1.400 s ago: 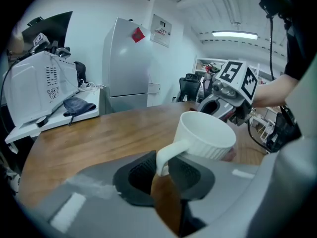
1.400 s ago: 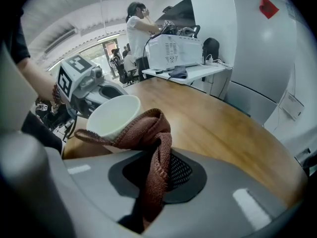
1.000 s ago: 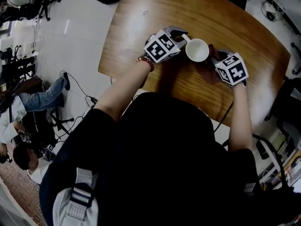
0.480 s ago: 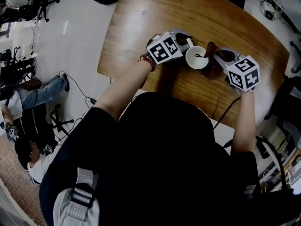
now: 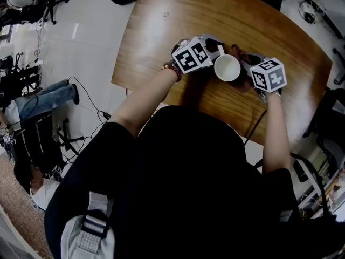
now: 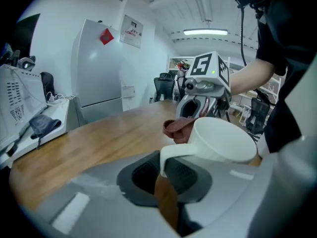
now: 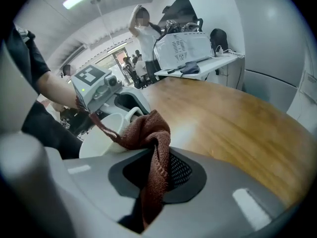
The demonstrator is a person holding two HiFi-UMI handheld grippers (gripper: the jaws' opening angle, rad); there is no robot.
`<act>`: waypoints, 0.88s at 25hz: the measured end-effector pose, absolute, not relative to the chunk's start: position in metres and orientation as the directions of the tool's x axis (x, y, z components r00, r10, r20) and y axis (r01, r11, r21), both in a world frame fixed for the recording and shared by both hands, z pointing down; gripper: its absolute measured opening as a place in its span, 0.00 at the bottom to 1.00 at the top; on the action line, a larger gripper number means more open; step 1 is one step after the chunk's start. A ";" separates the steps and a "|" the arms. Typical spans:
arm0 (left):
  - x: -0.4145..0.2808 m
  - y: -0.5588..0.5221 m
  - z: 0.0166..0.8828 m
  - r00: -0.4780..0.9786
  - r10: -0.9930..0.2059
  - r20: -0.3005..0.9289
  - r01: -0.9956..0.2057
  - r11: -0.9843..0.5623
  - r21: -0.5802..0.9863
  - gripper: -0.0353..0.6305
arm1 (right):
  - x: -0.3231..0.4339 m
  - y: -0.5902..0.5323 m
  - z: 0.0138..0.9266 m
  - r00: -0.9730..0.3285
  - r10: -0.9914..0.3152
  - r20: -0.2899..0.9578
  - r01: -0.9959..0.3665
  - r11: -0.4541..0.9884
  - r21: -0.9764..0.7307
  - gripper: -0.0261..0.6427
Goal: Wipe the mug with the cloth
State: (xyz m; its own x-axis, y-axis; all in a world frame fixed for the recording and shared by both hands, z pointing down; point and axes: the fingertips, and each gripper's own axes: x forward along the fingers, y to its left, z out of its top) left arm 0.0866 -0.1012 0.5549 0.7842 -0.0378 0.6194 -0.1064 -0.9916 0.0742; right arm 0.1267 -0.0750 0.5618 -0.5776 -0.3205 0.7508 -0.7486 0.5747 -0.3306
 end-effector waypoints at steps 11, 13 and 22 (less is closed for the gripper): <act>0.090 -0.101 0.557 0.793 -0.011 0.610 -0.092 -0.991 0.102 0.08 | 0.108 -0.092 0.517 -0.731 -0.274 0.624 -0.564 0.758 -0.328 0.11; 0.091 -0.100 0.556 0.795 -0.004 0.606 -0.085 -0.991 0.105 0.08 | 0.102 -0.095 0.514 -0.754 -0.262 0.602 -0.545 0.761 -0.351 0.11; 0.093 -0.101 0.556 0.812 0.009 0.584 -0.091 -0.986 0.141 0.08 | 0.091 -0.107 0.536 -0.812 -0.284 0.510 -0.547 0.676 -0.494 0.11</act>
